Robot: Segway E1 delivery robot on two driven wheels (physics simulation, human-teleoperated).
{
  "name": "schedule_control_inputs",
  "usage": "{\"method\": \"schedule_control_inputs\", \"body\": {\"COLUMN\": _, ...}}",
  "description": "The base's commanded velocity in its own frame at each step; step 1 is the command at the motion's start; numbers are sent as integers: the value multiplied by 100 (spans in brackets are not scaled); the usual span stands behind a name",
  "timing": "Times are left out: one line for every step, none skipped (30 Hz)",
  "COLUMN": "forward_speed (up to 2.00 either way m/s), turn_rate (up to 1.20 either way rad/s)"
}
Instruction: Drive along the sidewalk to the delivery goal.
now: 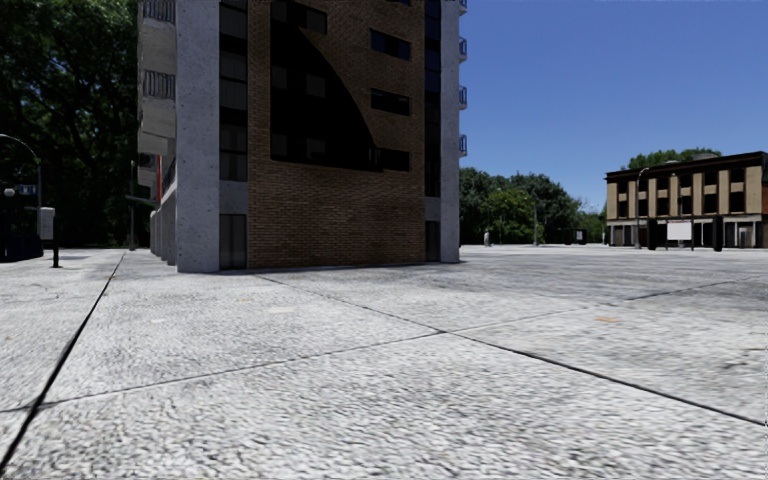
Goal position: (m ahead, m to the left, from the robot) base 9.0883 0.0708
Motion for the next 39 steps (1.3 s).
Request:
{"method": "schedule_control_inputs", "body": {"forward_speed": 200, "turn_rate": 0}}
{"method": "schedule_control_inputs", "body": {"forward_speed": 200, "turn_rate": 0}}
{"method": "schedule_control_inputs", "body": {"forward_speed": 200, "turn_rate": 0}}
{"method": "schedule_control_inputs", "body": {"forward_speed": 200, "turn_rate": 0}}
{"method": "schedule_control_inputs", "body": {"forward_speed": 200, "turn_rate": 0}}
{"method": "schedule_control_inputs", "body": {"forward_speed": 200, "turn_rate": 0}}
{"method": "schedule_control_inputs", "body": {"forward_speed": 200, "turn_rate": 0}}
{"method": "schedule_control_inputs", "body": {"forward_speed": 200, "turn_rate": 0}}
{"method": "schedule_control_inputs", "body": {"forward_speed": 200, "turn_rate": 0}}
{"method": "schedule_control_inputs", "body": {"forward_speed": 200, "turn_rate": 0}}
{"method": "schedule_control_inputs", "body": {"forward_speed": 200, "turn_rate": 0}}
{"method": "schedule_control_inputs", "body": {"forward_speed": 200, "turn_rate": 0}}
{"method": "schedule_control_inputs", "body": {"forward_speed": 200, "turn_rate": 0}}
{"method": "schedule_control_inputs", "body": {"forward_speed": 200, "turn_rate": 0}}
{"method": "schedule_control_inputs", "body": {"forward_speed": 200, "turn_rate": 0}}
{"method": "schedule_control_inputs", "body": {"forward_speed": 200, "turn_rate": 0}}
{"method": "schedule_control_inputs", "body": {"forward_speed": 200, "turn_rate": 0}}
{"method": "schedule_control_inputs", "body": {"forward_speed": 200, "turn_rate": 0}}
{"method": "schedule_control_inputs", "body": {"forward_speed": 200, "turn_rate": 0}}
{"method": "schedule_control_inputs", "body": {"forward_speed": 200, "turn_rate": 0}}
{"method": "schedule_control_inputs", "body": {"forward_speed": 200, "turn_rate": 0}}
{"method": "schedule_control_inputs", "body": {"forward_speed": 200, "turn_rate": 0}}
{"method": "schedule_control_inputs", "body": {"forward_speed": 200, "turn_rate": 0}}
{"method": "schedule_control_inputs", "body": {"forward_speed": 200, "turn_rate": 0}}
{"method": "schedule_control_inputs", "body": {"forward_speed": 200, "turn_rate": 0}}
{"method": "schedule_control_inputs", "body": {"forward_speed": 200, "turn_rate": 0}}
{"method": "schedule_control_inputs", "body": {"forward_speed": 200, "turn_rate": 0}}
{"method": "schedule_control_inputs", "body": {"forward_speed": 200, "turn_rate": 0}}
{"method": "schedule_control_inputs", "body": {"forward_speed": 200, "turn_rate": 0}}
{"method": "schedule_control_inputs", "body": {"forward_speed": 200, "turn_rate": 0}}
{"method": "schedule_control_inputs", "body": {"forward_speed": 200, "turn_rate": 0}}
{"method": "schedule_control_inputs", "body": {"forward_speed": 200, "turn_rate": 0}}
{"method": "schedule_control_inputs", "body": {"forward_speed": 200, "turn_rate": 0}}
{"method": "schedule_control_inputs", "body": {"forward_speed": 200, "turn_rate": 0}}
{"method": "schedule_control_inputs", "body": {"forward_speed": 200, "turn_rate": 0}}
{"method": "schedule_control_inputs", "body": {"forward_speed": 200, "turn_rate": 0}}
{"method": "schedule_control_inputs", "body": {"forward_speed": 200, "turn_rate": 0}}
{"method": "schedule_control_inputs", "body": {"forward_speed": 200, "turn_rate": 0}}
{"method": "schedule_control_inputs", "body": {"forward_speed": 200, "turn_rate": 0}}
